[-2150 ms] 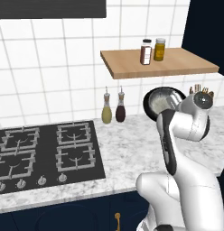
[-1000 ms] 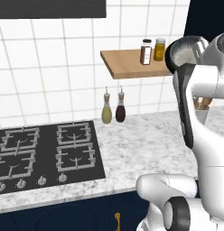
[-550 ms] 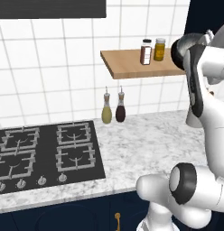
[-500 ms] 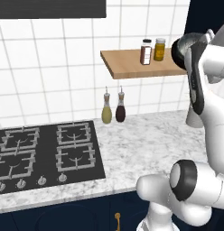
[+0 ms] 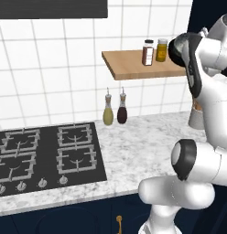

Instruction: Pick up the bowls on the counter and stack them on top of one another in the open cabinet. Place the smaller bowl on top of the larger bowl.

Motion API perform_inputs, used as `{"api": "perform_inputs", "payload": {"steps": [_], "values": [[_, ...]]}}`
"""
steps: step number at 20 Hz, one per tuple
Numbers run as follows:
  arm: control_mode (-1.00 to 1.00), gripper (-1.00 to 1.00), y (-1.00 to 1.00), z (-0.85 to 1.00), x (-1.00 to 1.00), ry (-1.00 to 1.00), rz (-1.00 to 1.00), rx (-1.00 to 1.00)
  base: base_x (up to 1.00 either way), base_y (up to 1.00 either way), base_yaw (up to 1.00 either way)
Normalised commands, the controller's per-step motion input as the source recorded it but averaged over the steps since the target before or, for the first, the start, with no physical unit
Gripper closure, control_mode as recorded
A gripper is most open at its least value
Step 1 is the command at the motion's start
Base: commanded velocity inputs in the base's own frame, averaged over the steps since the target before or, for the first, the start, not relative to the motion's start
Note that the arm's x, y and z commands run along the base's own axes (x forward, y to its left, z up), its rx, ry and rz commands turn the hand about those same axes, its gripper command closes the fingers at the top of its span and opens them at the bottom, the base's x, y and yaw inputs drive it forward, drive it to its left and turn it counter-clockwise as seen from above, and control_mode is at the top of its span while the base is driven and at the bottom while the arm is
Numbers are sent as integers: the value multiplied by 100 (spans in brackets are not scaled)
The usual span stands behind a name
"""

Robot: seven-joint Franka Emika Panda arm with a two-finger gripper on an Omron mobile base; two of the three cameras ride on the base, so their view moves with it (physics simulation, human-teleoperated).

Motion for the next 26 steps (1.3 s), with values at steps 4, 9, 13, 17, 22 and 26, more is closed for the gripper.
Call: {"api": "perform_inputs", "payload": {"steps": [4,9,13,17,22,26], "values": [[-100,100,-10,-43,57,1,1,0,0,0,0],[-100,100,-23,-20,69,1,0,0,0,0,0],[-100,-100,-10,-22,56,0,0,0,0,0,0],[-100,-100,16,-9,35,-1,0,-1,0,0,0],[-100,-100,28,0,6,-6,-4,-3,0,0,0],[-100,-100,32,15,-23,-24,0,-3,0,0,0]]}}
